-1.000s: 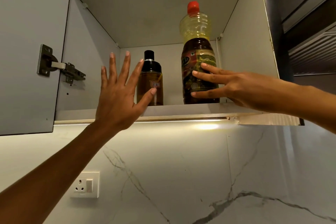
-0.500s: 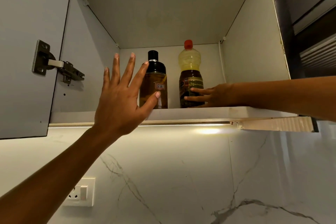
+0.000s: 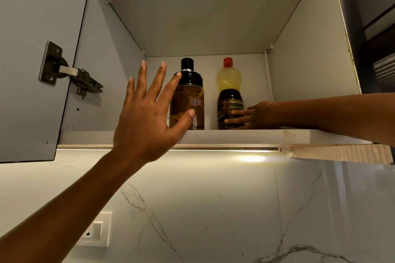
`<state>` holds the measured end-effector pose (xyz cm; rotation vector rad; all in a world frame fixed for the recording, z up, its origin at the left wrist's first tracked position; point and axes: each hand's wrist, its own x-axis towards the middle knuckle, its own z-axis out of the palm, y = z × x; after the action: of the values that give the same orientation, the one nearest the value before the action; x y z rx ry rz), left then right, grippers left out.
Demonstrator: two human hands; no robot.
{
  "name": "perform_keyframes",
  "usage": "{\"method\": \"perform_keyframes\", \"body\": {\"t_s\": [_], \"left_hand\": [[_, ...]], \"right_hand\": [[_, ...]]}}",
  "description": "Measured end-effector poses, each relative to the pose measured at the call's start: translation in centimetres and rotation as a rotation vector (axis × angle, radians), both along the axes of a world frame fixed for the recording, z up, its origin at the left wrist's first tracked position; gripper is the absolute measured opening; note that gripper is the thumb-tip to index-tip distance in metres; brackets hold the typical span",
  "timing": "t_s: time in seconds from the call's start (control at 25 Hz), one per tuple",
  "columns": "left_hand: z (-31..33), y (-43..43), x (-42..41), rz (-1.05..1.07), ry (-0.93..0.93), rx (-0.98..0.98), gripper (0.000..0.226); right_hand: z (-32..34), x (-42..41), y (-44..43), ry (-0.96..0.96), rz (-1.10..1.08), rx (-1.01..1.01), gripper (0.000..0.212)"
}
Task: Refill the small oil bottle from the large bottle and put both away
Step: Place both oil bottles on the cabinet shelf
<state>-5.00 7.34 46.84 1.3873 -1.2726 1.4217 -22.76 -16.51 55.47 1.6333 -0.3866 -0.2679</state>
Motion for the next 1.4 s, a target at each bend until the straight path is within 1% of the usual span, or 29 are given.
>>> {"method": "perform_keyframes", "body": {"t_s": [0.04, 0.12, 0.16, 0.2, 0.24, 0.28, 0.32, 0.36, 0.4, 0.48, 0.56, 0.64, 0.76, 0.84, 0.88, 0.96, 1.0, 1.2, 1.4], "left_hand": [[0.0, 0.0, 0.0, -0.001, 0.005, -0.002, 0.080], [0.0, 0.0, 0.0, 0.001, 0.011, 0.004, 0.080], [0.0, 0.0, 0.0, 0.004, 0.014, 0.005, 0.080], [0.0, 0.0, 0.0, 0.009, 0.015, 0.008, 0.080], [0.0, 0.0, 0.1, 0.015, 0.014, 0.011, 0.080], [0.0, -0.1, 0.1, 0.018, 0.013, 0.014, 0.080], [0.0, -0.1, 0.1, 0.017, 0.011, 0.016, 0.080], [-0.1, -0.1, 0.0, 0.010, 0.010, 0.013, 0.080], [-0.1, 0.0, -0.1, -0.004, 0.012, 0.004, 0.080], [-0.4, 0.0, -0.3, -0.036, 0.018, -0.030, 0.079], [-0.6, 0.0, -0.3, -0.061, 0.018, -0.058, 0.075], [-0.7, 0.0, -0.2, -0.068, 0.010, -0.065, 0.073], [-0.6, -0.1, -0.1, -0.065, 0.008, -0.070, 0.072], [-0.6, -0.2, -0.1, -0.067, 0.008, -0.076, 0.072], [-0.6, -0.2, -0.1, -0.071, 0.008, -0.076, 0.072], [-0.6, -0.2, 0.0, -0.077, 0.008, -0.075, 0.072], [-0.6, -0.2, 0.0, -0.078, 0.009, -0.076, 0.072], [-0.5, -0.3, 0.2, -0.070, 0.010, -0.081, 0.073], [-0.5, -0.3, 0.3, -0.064, 0.006, -0.093, 0.072]], "right_hand": [[0.1, 0.1, 0.7, -0.028, -0.007, 0.042, 0.093], [0.4, -0.3, 3.1, -0.189, 0.060, 0.153, 0.102], [0.6, -0.5, 4.6, -0.321, 0.171, 0.207, 0.103], [0.7, -0.9, 6.0, -0.450, 0.359, 0.253, 0.102], [0.7, -1.2, 7.0, -0.520, 0.597, 0.239, 0.099], [0.6, -1.4, 8.0, -0.541, 0.816, 0.166, 0.097], [0.3, -1.6, 8.8, -0.519, 0.966, 0.060, 0.095], [0.0, -1.7, 9.8, -0.460, 1.038, -0.033, 0.093], [-0.3, -1.7, 10.6, -0.375, 1.056, -0.104, 0.092], [-0.8, -1.3, 11.9, -0.181, 1.040, -0.199, 0.096], [-1.0, -0.8, 12.2, -0.072, 0.996, -0.239, 0.108], [-1.0, -0.1, 12.1, -0.023, 0.927, -0.218, 0.118], [-0.6, 0.9, 12.2, -0.016, 0.890, -0.209, 0.124], [-0.6, 1.5, 12.1, -0.012, 0.793, -0.141, 0.119], [-0.5, 1.9, 11.7, -0.001, 0.670, -0.095, 0.111], [-0.5, 3.2, 10.5, 0.030, 0.376, -0.090, 0.095], [-0.4, 4.0, 9.8, 0.041, 0.316, -0.085, 0.092], [0.6, 7.5, 5.2, 0.061, 0.210, -0.035, 0.097], [0.9, 8.8, 3.3, 0.088, 0.133, -0.002, 0.092]]}}
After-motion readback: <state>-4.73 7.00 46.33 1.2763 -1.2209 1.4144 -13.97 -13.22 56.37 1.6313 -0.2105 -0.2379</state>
